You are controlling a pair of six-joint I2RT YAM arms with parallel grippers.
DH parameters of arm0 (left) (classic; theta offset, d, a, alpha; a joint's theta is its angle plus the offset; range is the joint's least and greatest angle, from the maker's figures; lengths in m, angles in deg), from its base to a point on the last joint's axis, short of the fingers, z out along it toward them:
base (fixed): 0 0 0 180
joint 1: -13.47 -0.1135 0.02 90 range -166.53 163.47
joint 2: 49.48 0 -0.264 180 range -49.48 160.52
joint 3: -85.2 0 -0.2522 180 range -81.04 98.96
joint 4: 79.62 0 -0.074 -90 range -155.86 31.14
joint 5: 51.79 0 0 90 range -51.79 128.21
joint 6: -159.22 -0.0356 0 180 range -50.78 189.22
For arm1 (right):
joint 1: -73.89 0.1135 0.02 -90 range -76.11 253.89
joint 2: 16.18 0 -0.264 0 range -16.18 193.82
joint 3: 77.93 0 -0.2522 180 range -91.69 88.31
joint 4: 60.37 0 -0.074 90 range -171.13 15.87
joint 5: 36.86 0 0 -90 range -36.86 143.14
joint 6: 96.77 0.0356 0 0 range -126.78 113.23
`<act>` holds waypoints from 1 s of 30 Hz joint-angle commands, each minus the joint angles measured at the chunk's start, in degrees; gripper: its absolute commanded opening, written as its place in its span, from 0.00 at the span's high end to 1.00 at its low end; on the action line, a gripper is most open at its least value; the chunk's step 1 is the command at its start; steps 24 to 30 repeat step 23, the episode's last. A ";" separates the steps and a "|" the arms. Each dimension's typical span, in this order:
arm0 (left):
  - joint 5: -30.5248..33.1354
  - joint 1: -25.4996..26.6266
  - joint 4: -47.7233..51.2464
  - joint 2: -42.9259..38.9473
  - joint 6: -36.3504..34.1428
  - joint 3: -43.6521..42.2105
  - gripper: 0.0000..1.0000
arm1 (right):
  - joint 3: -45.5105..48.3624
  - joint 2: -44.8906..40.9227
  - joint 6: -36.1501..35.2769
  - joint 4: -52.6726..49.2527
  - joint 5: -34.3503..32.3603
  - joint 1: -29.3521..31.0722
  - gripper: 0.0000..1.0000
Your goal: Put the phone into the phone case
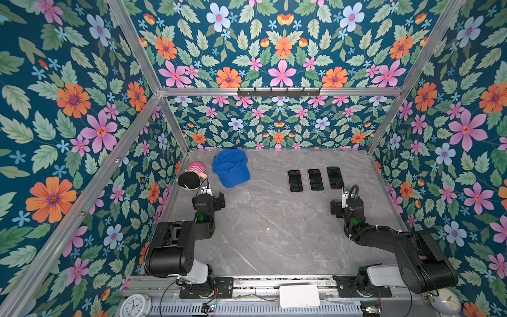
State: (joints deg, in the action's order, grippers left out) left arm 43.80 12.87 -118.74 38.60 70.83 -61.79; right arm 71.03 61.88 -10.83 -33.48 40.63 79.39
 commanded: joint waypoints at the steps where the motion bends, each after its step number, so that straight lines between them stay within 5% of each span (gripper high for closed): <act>1: -5.56 -0.63 -13.68 3.36 -0.44 -1.67 0.01 | 0.48 2.38 4.36 10.36 12.71 -5.00 0.01; 30: -5.05 0.03 -16.31 4.65 -1.28 -1.62 0.00 | -1.76 4.57 6.15 7.61 17.43 -7.87 0.01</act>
